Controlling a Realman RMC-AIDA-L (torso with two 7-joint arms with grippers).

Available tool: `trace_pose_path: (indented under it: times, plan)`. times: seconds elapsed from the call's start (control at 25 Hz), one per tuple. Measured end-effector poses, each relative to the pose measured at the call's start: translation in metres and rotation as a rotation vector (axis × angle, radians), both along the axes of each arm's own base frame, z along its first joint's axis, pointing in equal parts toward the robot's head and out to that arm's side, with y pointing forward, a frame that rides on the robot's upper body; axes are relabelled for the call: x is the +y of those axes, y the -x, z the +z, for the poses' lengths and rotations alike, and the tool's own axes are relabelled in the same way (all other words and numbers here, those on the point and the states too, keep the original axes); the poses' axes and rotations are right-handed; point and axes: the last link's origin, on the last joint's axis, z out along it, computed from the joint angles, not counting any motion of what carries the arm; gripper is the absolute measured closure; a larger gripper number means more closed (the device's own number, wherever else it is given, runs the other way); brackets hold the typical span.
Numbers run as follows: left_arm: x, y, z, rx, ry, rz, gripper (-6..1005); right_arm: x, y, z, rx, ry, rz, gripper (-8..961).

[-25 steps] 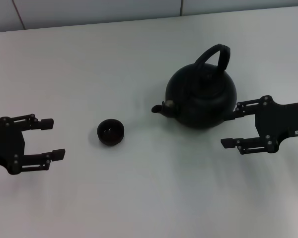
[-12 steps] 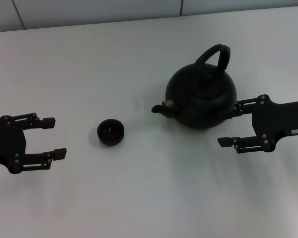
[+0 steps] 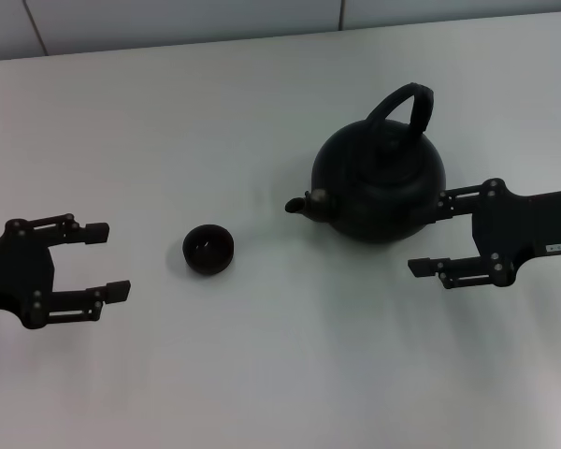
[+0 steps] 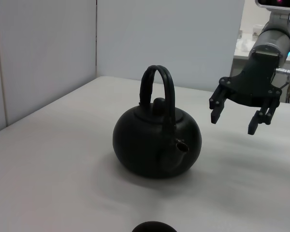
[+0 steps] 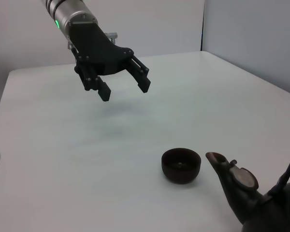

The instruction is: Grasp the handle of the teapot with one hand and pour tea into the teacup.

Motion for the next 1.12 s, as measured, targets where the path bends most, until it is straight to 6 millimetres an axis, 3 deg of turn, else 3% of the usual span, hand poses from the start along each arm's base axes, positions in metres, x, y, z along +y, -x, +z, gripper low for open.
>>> trace_pose_path:
  times: [1.12]
  plan:
    - [-0.0011,0.0007,0.0002,0.001,-0.001,0.0,214,0.004,0.0027,-0.0026,-0.01,0.002,0.009,315]
